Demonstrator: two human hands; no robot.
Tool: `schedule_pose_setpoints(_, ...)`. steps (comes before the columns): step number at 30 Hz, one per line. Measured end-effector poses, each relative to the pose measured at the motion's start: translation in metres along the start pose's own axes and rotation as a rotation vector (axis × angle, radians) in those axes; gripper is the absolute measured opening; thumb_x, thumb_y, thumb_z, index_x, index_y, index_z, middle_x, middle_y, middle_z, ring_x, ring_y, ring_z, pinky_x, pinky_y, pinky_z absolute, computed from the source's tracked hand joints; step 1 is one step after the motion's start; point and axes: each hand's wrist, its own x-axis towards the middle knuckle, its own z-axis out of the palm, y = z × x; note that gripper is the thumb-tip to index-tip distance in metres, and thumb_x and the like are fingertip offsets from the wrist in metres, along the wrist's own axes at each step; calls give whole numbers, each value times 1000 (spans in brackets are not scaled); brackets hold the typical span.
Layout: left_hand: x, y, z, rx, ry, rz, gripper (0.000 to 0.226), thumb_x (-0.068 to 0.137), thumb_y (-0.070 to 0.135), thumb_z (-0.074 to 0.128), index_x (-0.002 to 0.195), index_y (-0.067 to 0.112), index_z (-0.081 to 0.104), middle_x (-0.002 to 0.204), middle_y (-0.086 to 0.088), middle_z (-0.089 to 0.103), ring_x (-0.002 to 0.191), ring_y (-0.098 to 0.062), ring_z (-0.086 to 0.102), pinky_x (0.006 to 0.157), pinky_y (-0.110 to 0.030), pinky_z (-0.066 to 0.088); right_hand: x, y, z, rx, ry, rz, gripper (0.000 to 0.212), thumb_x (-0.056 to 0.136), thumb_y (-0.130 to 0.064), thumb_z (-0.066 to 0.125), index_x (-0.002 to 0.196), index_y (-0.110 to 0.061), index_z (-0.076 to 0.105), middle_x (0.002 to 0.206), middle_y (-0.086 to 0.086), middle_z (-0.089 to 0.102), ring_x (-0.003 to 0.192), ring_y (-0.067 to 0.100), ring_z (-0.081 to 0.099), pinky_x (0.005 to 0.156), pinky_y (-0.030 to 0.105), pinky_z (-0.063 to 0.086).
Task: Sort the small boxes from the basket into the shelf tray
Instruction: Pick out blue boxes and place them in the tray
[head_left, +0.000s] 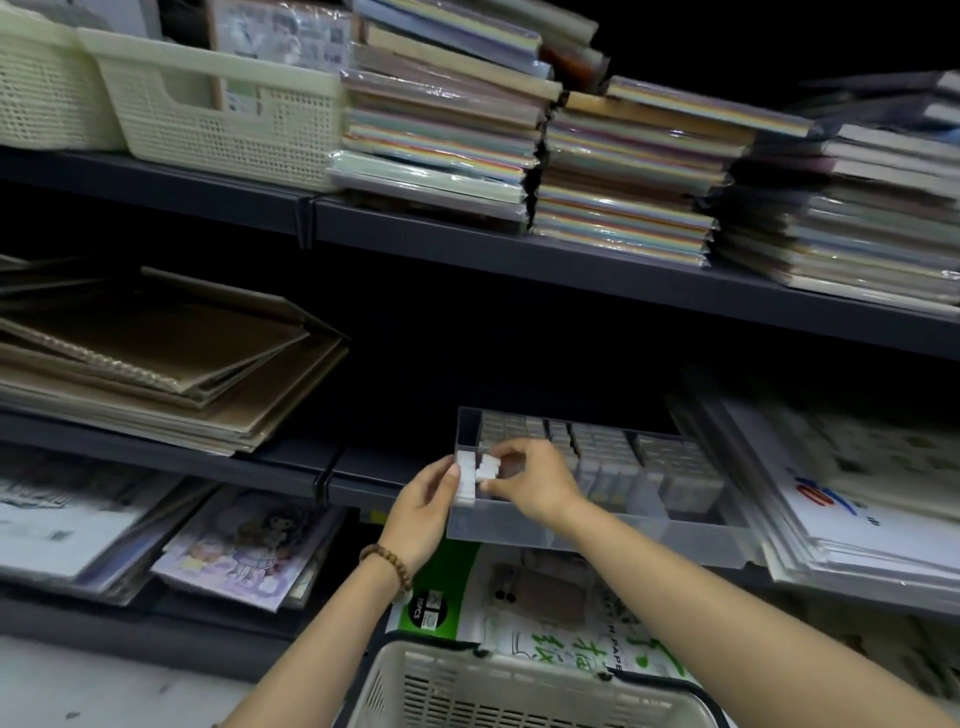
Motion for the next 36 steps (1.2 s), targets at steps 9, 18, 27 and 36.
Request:
schedule_pose_setpoints(9, -1, -4, -1, -19, 4, 7, 45, 95, 33, 45, 136, 16, 44, 131, 4, 51, 120, -9, 48, 105, -30, 39, 6, -6, -8, 136, -146, 190, 42, 81, -19, 73, 116, 1, 60, 116, 15, 65, 101, 19, 63, 87, 25, 50)
schedule_pose_setpoints(18, 0, -7, -2, -41, -23, 17, 44, 95, 32, 45, 135, 15, 44, 131, 2, 53, 119, -8, 49, 105, -30, 39, 13, -14, -12, -23, -260, 278, 55, 85, -38, 66, 126, -3, 57, 126, 11, 61, 114, 24, 58, 99, 32, 45)
schedule_pose_setpoints(27, -9, -5, -4, -55, -34, -1, 48, 92, 36, 46, 134, 14, 46, 131, -2, 55, 120, -14, 51, 105, -40, 40, 6, -16, -16, 77, -259, 244, 45, 90, -31, 61, 123, 1, 59, 123, 14, 62, 110, 24, 61, 84, 25, 47)
schedule_pose_setpoints(36, -87, -47, -12, 45, -80, 6, 39, 80, 46, 49, 112, 27, 60, 110, 9, 66, 98, -6, 63, 85, -27, 51, -80, 24, -69, 483, -177, 69, 23, 92, -23, 57, 114, -17, 63, 105, -4, 71, 92, 5, 69, 71, 13, 54)
